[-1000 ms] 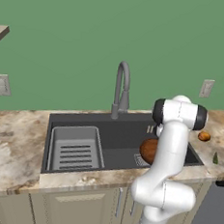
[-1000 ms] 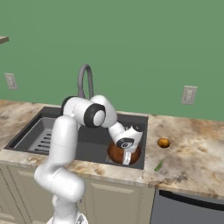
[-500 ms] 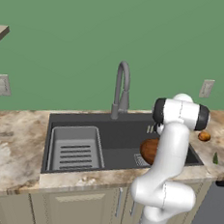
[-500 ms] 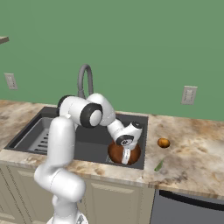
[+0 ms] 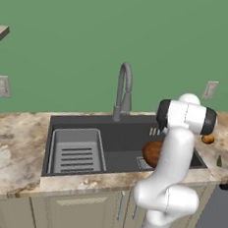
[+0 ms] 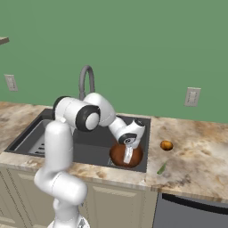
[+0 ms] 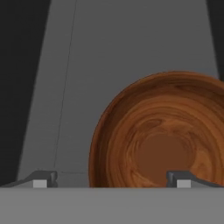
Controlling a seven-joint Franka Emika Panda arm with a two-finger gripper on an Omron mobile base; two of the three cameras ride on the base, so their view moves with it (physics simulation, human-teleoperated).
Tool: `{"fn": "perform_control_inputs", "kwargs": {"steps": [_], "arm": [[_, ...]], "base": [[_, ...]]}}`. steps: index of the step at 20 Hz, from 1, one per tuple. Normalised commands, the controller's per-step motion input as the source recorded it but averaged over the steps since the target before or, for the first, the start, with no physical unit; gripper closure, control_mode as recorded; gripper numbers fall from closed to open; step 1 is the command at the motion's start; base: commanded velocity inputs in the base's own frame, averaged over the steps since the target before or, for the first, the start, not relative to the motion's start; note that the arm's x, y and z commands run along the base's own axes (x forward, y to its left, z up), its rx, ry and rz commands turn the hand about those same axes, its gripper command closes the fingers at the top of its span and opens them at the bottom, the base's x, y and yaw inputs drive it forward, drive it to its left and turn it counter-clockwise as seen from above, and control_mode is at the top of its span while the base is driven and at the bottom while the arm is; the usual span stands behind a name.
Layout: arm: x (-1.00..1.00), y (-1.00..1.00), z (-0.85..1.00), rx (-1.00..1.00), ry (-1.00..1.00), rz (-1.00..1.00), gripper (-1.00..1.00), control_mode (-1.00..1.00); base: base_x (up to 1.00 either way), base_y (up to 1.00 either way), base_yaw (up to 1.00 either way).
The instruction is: Remove the mango and lemon wedge from the sink. Then move the bowl and cup from the counter to the sink for washing.
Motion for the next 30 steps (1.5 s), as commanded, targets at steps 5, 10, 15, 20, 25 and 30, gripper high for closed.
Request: {"fn": "perform_control_inputs", "kwargs": {"steps": [5, 10, 15, 20, 25, 30], "arm": [[-0.07, 0.01, 0.31, 0.00, 0.01, -0.07, -1.00, -1.00], [-0.08, 0.05, 0.33, -0.04, 0.00, -0.09, -1.00, -1.00], [-0.10, 0.11, 0.35, -0.07, 0.00, -0.07, -1.00, -1.00], [-0.12, 0.12, 0.35, -0.08, 0.00, -0.08, -1.00, -1.00], [-0.13, 0.09, 0.34, -0.05, 0.01, -0.11, -1.00, -1.00], [-0.11, 0.07, 0.30, -0.04, 0.03, -0.10, -1.00, -1.00]], "base": [[0.00, 0.00, 0.00], [0.00, 0.00, 0.00], [0.00, 0.00, 0.00], [0.00, 0.00, 0.00], [0.00, 0.00, 0.00], [0.00, 0.00, 0.00]]}}
